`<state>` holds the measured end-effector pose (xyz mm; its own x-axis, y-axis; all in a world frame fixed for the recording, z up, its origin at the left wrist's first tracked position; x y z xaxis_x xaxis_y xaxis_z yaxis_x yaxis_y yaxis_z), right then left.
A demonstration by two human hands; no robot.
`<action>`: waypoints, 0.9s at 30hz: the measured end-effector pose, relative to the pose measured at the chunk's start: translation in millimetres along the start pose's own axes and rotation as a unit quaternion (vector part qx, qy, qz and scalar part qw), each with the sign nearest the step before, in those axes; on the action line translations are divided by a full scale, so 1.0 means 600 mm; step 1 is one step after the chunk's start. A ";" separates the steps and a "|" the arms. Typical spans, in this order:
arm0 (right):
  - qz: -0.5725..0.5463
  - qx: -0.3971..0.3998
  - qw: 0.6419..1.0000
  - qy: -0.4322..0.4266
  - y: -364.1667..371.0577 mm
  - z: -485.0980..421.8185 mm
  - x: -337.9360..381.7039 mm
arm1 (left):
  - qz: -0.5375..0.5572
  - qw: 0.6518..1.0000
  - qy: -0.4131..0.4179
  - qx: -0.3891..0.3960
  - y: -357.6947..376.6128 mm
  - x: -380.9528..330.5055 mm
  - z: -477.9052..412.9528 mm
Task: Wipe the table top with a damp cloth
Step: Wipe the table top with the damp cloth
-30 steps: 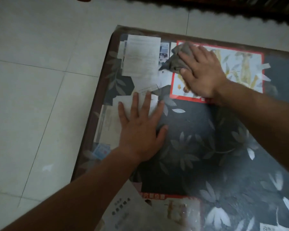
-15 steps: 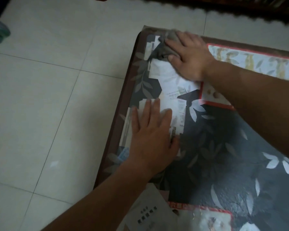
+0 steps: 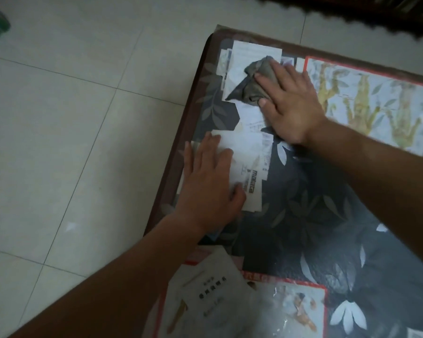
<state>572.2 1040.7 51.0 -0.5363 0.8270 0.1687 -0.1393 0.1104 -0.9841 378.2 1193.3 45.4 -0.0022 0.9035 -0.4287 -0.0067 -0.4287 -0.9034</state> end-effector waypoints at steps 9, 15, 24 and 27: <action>0.005 0.018 0.995 0.096 -0.010 0.178 -0.073 | -0.046 0.999 0.007 0.027 -0.012 -0.002 0.000; 0.022 0.011 0.999 -0.047 0.031 0.336 0.067 | -0.045 0.998 -0.050 0.019 -0.017 -0.024 0.095; -0.001 -0.003 0.998 0.066 0.022 0.341 0.053 | -0.068 0.991 -0.088 0.070 0.000 -0.026 0.254; 0.012 0.000 1.000 -0.016 0.039 0.382 0.107 | -0.071 0.993 -0.071 0.066 0.004 -0.017 0.259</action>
<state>343.8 970.0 51.6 -0.5651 0.8120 0.1461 -0.1251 0.0907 -0.9880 222.9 1182.8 48.6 -0.1327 0.9501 -0.2825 -0.1488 -0.3008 -0.9420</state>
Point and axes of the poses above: each hand's wrist, its own z-axis away from the middle knuckle, its own y-axis out of the palm, x = y × z, the point moved 2 cm from there along -z, towards the middle knuckle, and after that the axes turned 3 degrees about -x, right-handed, at the moved point
